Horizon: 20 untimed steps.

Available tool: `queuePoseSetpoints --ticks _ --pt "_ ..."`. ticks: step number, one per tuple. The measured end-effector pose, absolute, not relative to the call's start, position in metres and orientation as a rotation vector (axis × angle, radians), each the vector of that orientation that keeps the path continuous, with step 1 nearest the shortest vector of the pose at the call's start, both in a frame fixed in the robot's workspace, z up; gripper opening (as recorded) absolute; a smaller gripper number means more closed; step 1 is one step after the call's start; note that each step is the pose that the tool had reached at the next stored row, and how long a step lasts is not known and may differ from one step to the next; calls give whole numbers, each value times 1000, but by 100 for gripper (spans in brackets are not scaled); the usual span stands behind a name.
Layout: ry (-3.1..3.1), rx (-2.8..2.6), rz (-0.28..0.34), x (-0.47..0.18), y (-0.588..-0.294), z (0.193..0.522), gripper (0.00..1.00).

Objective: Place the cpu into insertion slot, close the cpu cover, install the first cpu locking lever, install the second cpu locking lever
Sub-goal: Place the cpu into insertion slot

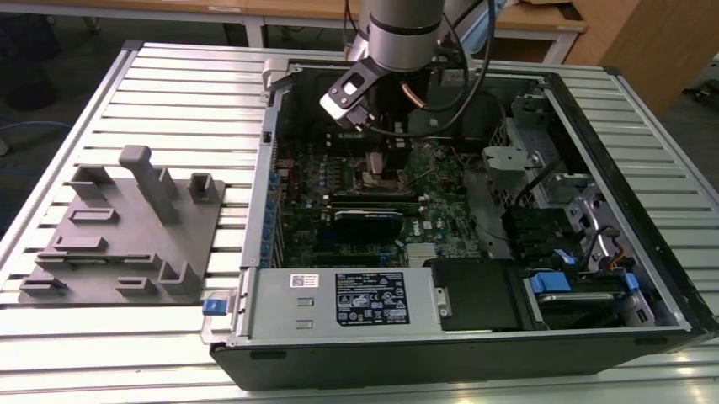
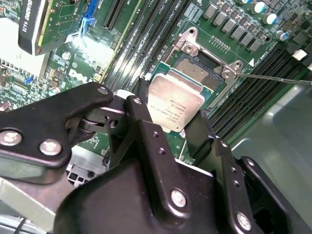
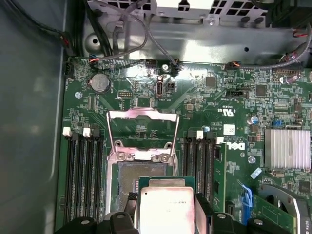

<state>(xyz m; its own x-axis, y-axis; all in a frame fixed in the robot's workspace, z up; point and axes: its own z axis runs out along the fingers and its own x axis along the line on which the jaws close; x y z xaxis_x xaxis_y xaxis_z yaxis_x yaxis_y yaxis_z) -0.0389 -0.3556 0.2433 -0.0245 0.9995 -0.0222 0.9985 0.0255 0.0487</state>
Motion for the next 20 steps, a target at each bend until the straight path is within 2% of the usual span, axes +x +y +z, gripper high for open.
queuePoseSetpoints --ticks 4,20 --pt "2213 2119 70 -42 -356 238 54" --pt "2213 2119 71 -42 -355 238 54"
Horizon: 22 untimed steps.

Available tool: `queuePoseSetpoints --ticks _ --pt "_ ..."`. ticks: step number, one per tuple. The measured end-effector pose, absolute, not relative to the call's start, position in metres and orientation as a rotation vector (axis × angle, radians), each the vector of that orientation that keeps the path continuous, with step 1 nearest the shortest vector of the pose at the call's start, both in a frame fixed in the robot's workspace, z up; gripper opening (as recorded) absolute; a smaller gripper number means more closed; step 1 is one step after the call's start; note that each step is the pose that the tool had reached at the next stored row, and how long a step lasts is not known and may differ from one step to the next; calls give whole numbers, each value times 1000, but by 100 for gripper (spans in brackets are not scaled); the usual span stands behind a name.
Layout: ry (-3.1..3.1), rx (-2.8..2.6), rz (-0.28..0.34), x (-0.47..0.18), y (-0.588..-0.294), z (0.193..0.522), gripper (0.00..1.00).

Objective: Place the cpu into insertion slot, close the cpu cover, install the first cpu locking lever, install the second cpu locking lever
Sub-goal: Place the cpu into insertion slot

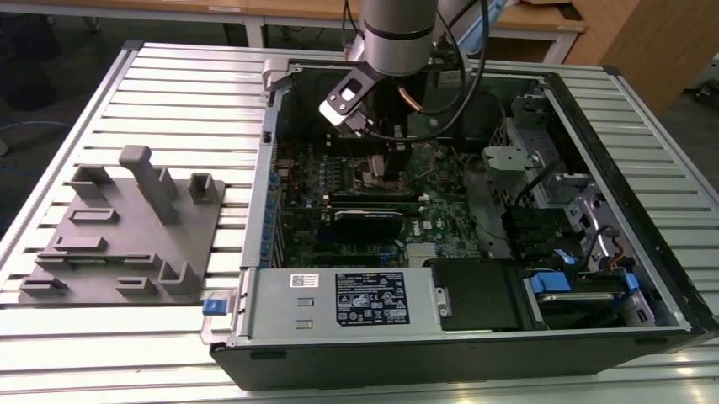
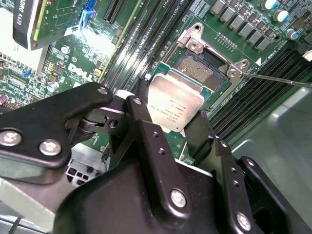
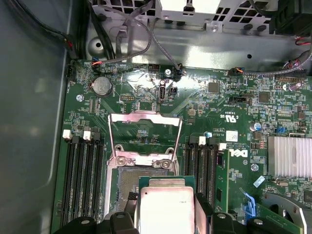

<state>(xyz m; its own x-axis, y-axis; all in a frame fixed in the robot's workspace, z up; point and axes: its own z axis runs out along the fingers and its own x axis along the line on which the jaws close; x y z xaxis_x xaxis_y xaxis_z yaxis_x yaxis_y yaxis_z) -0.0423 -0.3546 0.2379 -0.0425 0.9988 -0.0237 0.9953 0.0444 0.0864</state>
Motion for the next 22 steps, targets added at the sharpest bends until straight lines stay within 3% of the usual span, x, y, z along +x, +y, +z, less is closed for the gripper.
queuePoseSetpoints --ticks 22 --pt "2166 2165 68 -43 -340 220 54"
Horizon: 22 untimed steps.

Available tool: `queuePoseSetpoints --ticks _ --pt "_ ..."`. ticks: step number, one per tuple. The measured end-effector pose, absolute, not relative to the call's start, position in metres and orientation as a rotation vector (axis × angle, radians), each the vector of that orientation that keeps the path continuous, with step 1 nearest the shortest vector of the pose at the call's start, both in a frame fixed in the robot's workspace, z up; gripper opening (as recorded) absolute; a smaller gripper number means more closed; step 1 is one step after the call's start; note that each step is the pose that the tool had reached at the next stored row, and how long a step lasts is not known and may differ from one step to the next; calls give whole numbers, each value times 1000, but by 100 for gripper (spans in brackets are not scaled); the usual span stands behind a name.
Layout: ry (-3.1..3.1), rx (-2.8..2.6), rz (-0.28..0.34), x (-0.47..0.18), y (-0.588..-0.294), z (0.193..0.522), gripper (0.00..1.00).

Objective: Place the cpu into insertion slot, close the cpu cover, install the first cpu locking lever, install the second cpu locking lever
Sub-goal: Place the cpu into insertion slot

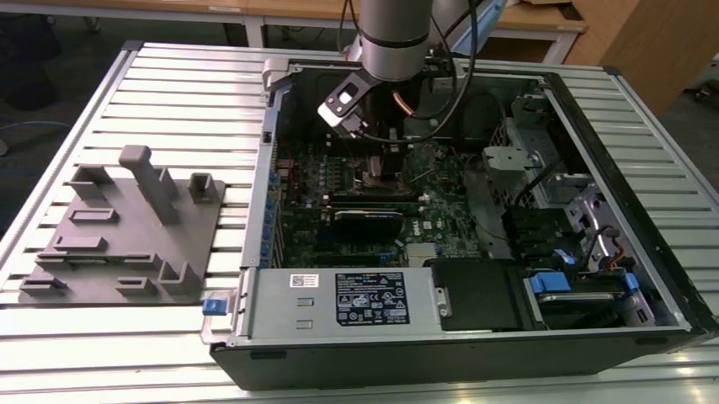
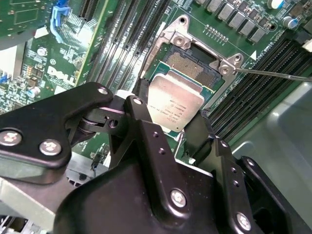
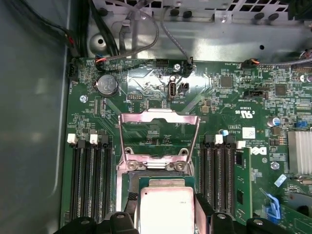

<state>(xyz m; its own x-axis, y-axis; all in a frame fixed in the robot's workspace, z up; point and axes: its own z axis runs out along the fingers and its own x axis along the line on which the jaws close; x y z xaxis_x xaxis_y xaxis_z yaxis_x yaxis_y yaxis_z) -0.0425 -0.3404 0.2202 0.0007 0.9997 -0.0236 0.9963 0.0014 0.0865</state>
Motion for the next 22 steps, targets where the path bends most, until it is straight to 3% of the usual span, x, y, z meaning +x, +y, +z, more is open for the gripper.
queuePoseSetpoints --ticks 22 --pt "2149 2182 67 -46 -332 206 54"
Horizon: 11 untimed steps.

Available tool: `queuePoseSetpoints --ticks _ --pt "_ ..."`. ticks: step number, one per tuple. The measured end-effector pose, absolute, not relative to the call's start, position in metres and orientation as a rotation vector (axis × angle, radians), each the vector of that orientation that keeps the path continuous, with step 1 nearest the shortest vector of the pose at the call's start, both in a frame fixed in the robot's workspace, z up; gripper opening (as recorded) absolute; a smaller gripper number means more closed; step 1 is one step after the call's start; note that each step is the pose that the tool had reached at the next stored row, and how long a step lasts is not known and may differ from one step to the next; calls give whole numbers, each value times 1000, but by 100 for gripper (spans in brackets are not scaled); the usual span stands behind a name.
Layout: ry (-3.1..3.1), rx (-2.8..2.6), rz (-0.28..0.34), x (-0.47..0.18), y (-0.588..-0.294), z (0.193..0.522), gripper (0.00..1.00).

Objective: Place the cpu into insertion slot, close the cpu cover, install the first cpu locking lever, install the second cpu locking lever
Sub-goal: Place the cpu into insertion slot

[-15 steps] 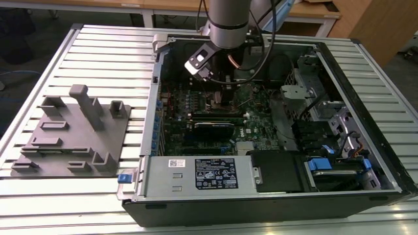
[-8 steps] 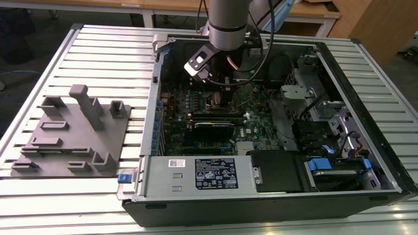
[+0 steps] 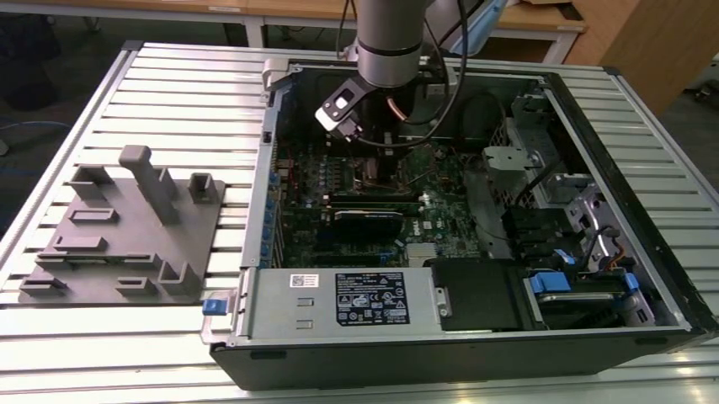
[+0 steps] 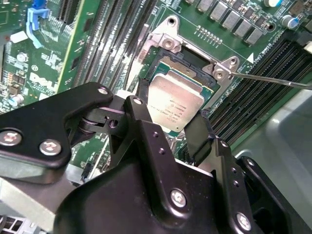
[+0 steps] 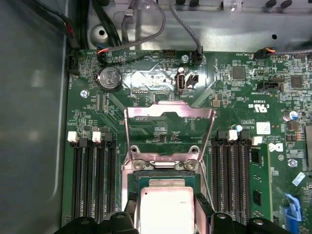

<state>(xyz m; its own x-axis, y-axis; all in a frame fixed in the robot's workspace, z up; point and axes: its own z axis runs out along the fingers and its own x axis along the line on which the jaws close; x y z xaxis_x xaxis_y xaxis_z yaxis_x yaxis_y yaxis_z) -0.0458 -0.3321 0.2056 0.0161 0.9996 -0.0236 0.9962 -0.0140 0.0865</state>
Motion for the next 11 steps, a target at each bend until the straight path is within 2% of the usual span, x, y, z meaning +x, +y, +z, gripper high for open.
queuePoseSetpoints --ticks 11 --pt "2147 2184 67 -47 -331 196 54"
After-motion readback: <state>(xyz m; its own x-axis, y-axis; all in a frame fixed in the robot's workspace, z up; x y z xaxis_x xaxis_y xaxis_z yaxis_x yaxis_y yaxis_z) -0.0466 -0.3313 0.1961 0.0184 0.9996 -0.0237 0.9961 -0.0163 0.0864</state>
